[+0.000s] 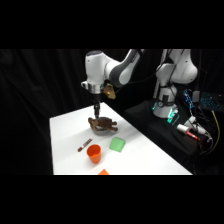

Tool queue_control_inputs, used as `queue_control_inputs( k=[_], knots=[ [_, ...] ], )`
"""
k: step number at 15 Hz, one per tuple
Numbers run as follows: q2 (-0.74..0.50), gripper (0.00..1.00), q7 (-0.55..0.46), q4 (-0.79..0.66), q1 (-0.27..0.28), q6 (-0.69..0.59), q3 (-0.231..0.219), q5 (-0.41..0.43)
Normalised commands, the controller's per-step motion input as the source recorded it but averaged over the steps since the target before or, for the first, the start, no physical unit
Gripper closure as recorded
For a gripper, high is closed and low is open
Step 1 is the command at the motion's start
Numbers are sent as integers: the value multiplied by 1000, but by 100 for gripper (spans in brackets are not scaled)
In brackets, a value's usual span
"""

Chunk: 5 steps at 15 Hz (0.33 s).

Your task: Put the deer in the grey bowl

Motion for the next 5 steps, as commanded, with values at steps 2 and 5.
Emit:
queue_control_inputs(
  k=[2,5],
  knots=[
    [-462,0,-5,83,-63,-479,165,-80],
    [-326,0,-68,128,-108,-384,187,7]
  ],
)
